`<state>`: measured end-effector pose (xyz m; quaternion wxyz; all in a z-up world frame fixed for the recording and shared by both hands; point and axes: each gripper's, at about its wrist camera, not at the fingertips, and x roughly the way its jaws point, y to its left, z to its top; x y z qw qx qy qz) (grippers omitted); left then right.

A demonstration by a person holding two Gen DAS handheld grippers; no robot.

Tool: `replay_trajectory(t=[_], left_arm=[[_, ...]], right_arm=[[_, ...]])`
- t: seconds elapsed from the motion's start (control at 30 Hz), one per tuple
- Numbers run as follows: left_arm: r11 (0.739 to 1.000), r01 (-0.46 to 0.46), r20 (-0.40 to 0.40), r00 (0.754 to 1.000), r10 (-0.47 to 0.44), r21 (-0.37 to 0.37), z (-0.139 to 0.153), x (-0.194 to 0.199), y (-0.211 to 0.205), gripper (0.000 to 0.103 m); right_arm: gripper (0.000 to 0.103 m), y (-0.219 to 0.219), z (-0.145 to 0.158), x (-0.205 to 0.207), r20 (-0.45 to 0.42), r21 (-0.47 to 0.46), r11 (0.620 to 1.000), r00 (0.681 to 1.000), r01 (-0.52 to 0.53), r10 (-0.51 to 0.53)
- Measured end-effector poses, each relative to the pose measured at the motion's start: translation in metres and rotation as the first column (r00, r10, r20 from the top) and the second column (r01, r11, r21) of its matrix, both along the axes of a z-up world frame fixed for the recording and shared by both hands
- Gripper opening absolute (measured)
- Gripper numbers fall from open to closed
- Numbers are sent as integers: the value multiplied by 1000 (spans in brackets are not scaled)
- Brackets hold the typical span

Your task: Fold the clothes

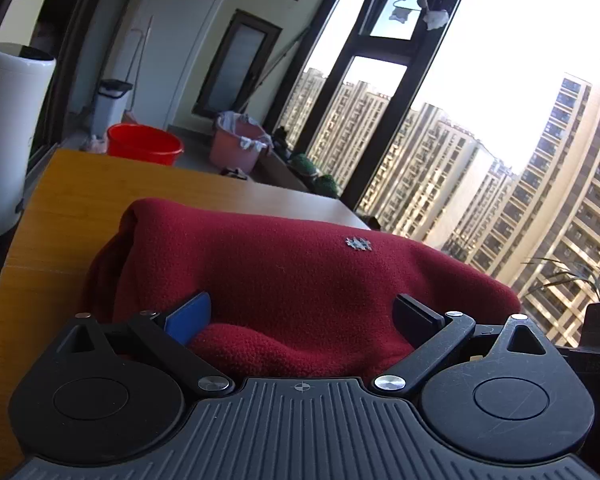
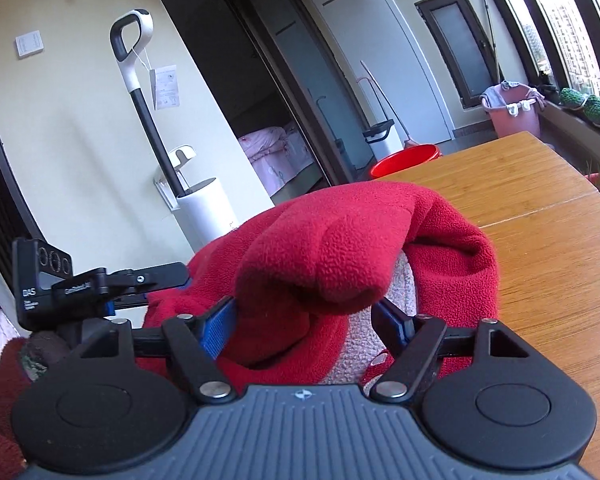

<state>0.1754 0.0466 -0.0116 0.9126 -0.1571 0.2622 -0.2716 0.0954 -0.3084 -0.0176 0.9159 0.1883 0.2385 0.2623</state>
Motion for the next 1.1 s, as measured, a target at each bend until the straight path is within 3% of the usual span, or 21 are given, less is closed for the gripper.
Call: replay_trajectory(t=[0.13,0.3,0.47,0.53,0.6,0.67,0.77,0.83,0.9,0.97,1.1], left_arm=[[998,-9,-10,1000,9,-56,4,12,9,100],[991,-2,1,1000,2,-135,8,7,24,100],[991,-15,22,1000,18,-130,11,-20,50,102],[991,-9,21,1000,12,-135,9,-30,57,103],[992,2,17,1000,0,-122,5,-40,59,103],[995,38,9,999,-37,-96,0,-49,54,103],[990,138,9,990,-138,-31,-2,-62,31,103],[978,208,23,978,-209,19,0,-67,9,103],[961,262,45,963,-266,89,-1,-69,-14,103],[955,264,28,962,-270,137,-7,-65,-28,103],[946,291,29,954,-298,142,-10,-68,-39,103]], right_arm=[[74,5,-6,-11,-79,39,993,990,-112,115],[70,29,-35,15,-158,-16,994,982,-108,104],[70,41,-34,26,-115,-87,989,987,-120,109],[71,36,-31,22,-125,-71,990,986,-121,112],[74,27,-27,16,-143,-27,993,983,-118,113],[79,10,-23,7,-175,96,990,977,-103,118],[83,-15,-18,1,-244,313,948,961,-48,129],[85,-20,-11,9,-290,389,921,950,3,119],[87,-15,-3,24,-297,406,914,948,22,110],[94,-1,1,40,-305,365,930,949,43,76],[94,25,1,70,-259,227,971,966,79,-18]])
